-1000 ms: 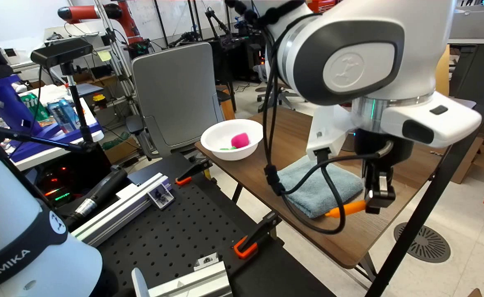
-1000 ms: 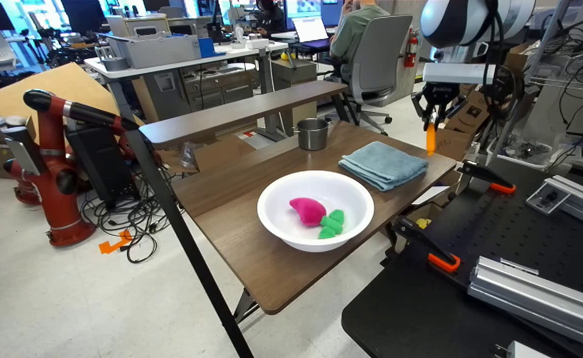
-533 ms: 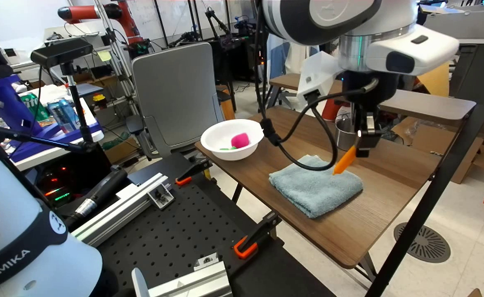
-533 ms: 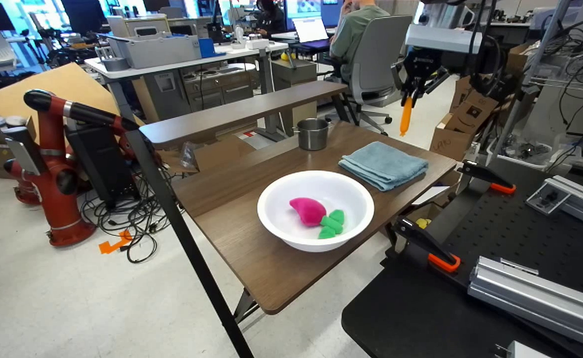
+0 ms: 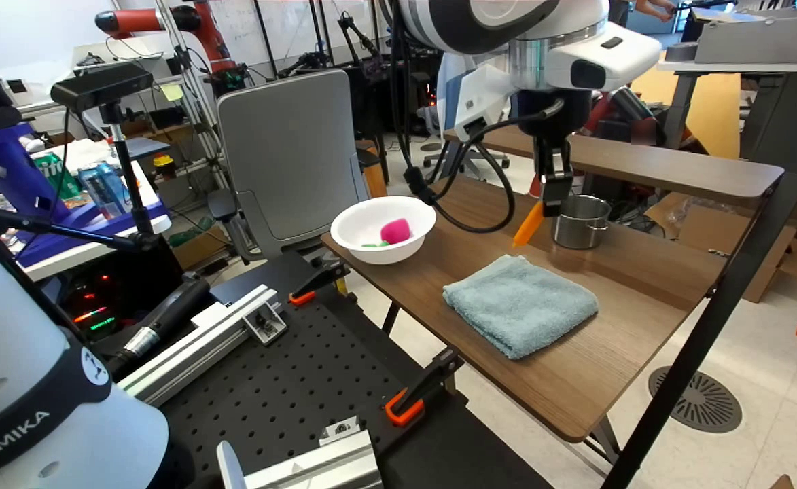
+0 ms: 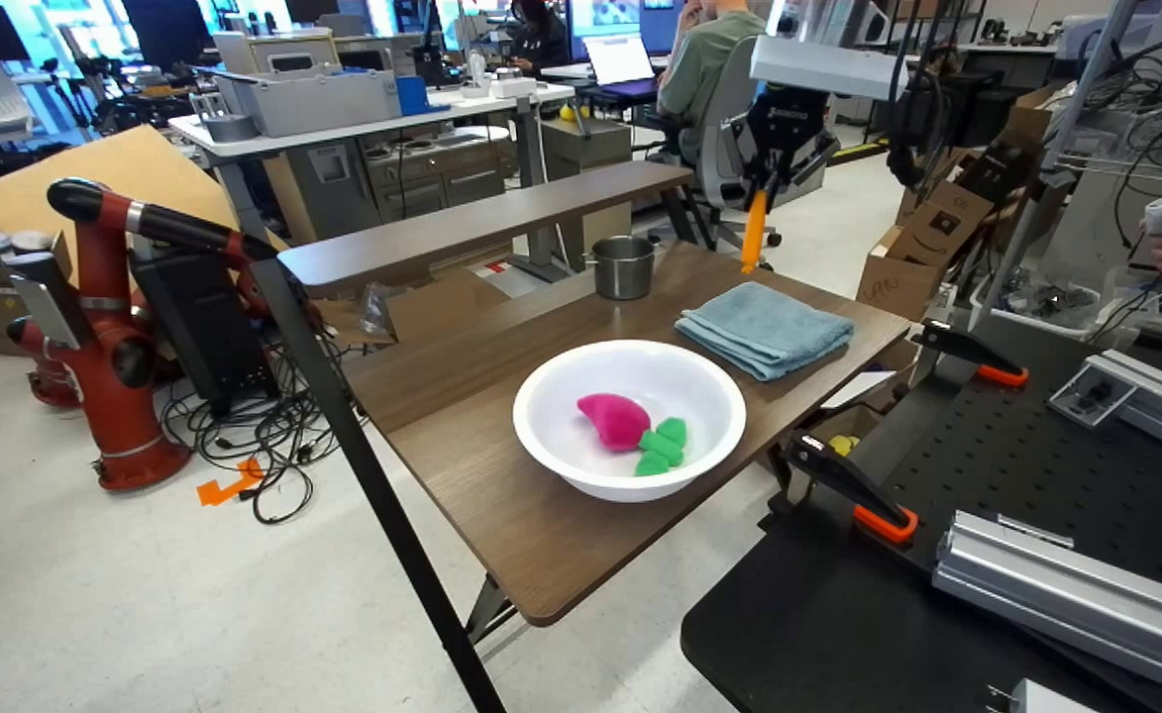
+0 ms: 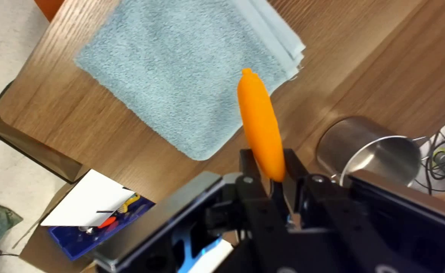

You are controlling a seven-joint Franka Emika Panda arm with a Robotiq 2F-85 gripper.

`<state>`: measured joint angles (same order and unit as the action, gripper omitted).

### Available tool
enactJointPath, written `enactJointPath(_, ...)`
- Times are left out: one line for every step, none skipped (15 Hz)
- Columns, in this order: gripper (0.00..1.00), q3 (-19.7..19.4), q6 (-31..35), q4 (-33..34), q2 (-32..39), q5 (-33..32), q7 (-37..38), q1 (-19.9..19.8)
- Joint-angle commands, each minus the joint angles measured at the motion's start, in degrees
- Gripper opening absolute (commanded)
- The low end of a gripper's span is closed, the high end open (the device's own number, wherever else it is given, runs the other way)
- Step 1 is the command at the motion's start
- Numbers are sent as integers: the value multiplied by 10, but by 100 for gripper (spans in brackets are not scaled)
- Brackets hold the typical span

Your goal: Move the fork to the left side of the table

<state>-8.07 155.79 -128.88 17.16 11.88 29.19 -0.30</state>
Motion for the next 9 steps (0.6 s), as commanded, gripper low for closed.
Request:
enactJointPath(5, 14, -13, 2, -24, 0, 30, 25)
enactJointPath(5, 19, -11, 8, -24, -3, 40, 35)
enactJointPath(5, 25, -14, 13, -25, -5, 52, 44)
enactJointPath(5, 31, -14, 22, -22, -7, 62, 53)
enactJointPath(5, 35, -16, 28, -18, -11, 75, 62)
enactJointPath(5, 40, -16, 37, -13, -12, 85, 70)
enactJointPath(5, 45, -15, 43, -9, -10, 90, 75)
enactJointPath(5, 52, -12, 51, -4, -5, 91, 77)
enactJointPath(5, 63, -15, 67, 8, 7, 85, 77)
